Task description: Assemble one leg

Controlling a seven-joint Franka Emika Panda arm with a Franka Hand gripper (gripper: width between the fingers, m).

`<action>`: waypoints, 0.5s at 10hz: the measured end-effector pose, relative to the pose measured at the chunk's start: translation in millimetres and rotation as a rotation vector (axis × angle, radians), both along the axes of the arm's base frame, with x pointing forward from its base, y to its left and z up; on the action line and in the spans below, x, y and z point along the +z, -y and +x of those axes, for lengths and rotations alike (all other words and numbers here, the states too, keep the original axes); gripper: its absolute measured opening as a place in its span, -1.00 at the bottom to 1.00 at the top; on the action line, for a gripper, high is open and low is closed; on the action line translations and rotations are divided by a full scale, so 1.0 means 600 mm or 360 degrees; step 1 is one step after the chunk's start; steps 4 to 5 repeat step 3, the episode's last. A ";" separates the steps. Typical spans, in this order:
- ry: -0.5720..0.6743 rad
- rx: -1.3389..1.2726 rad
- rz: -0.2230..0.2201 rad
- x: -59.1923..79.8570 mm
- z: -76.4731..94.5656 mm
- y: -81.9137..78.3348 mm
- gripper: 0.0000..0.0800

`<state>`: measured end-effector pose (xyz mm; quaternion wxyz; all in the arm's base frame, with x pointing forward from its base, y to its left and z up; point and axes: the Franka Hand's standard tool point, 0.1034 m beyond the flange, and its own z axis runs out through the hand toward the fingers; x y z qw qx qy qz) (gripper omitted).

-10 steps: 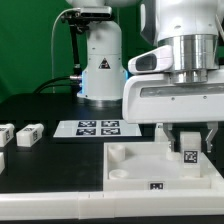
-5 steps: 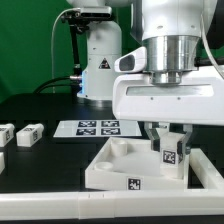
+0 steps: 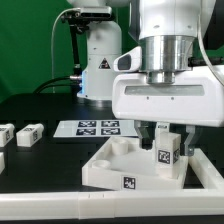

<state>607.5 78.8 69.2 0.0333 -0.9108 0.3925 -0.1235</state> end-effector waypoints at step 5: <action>0.0000 0.0000 0.0000 0.000 0.000 0.000 0.62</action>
Offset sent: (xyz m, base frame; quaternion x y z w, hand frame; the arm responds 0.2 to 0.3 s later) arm 0.0000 0.0000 0.0000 0.0000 0.0000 0.0000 1.0000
